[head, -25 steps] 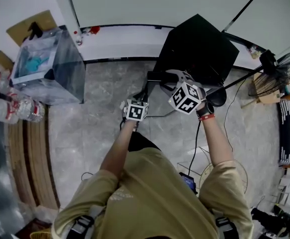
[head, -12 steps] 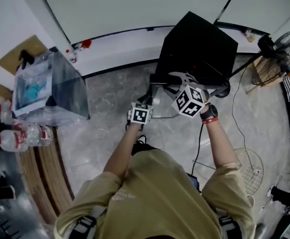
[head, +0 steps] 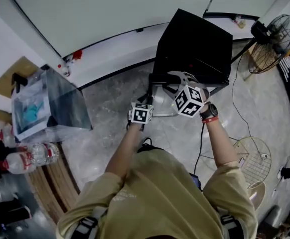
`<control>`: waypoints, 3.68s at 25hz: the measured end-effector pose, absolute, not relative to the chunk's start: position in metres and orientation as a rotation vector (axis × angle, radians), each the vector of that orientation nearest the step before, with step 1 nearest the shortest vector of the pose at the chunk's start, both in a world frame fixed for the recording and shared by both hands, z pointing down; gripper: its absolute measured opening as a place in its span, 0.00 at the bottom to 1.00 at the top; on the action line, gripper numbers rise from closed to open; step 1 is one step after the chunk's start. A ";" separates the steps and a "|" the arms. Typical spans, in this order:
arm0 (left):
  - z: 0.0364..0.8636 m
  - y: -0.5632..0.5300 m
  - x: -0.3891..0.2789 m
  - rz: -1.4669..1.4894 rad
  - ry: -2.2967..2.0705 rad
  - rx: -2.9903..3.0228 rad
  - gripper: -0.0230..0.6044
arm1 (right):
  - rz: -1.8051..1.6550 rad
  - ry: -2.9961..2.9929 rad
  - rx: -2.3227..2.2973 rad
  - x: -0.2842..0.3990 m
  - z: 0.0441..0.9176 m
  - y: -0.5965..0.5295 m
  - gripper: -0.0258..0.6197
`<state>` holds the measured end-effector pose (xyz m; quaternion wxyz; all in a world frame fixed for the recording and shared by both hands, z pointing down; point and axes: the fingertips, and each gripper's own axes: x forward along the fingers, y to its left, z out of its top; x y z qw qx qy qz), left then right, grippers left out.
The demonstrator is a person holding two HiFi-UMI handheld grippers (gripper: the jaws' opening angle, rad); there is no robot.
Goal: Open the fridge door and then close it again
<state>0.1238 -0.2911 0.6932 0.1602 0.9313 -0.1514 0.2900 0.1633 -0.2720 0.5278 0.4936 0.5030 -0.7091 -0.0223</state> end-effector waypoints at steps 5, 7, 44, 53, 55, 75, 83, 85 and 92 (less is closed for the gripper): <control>0.696 -0.302 0.133 0.846 -0.408 2.657 0.21 | -0.017 -1.695 1.253 0.173 0.531 -0.282 0.41; 0.696 -0.306 0.140 0.851 -0.399 2.656 0.21 | -0.015 -1.680 1.269 0.179 0.530 -0.284 0.41; 0.704 -0.381 0.219 0.934 -0.067 2.676 0.21 | 0.031 -1.302 1.518 0.250 0.540 -0.349 0.45; 0.709 -0.393 0.235 0.966 -0.059 2.676 0.21 | 0.064 -1.254 1.551 0.266 0.543 -0.357 0.46; 0.709 -0.395 0.239 0.968 -0.039 2.686 0.21 | 0.070 -1.244 1.556 0.268 0.544 -0.360 0.46; 0.682 -0.405 0.232 0.946 0.014 2.805 0.21 | 0.241 -1.191 1.855 0.284 0.516 -0.353 0.50; 0.573 -0.415 0.215 0.608 0.025 2.912 0.21 | 0.259 -1.221 2.360 0.284 0.454 -0.310 0.50; 0.546 -0.412 0.214 0.530 0.036 2.940 0.21 | 0.269 -1.233 2.459 0.282 0.446 -0.300 0.49; 0.455 -0.389 0.217 0.184 0.094 2.972 0.16 | 0.244 -1.213 2.696 0.276 0.424 -0.266 0.36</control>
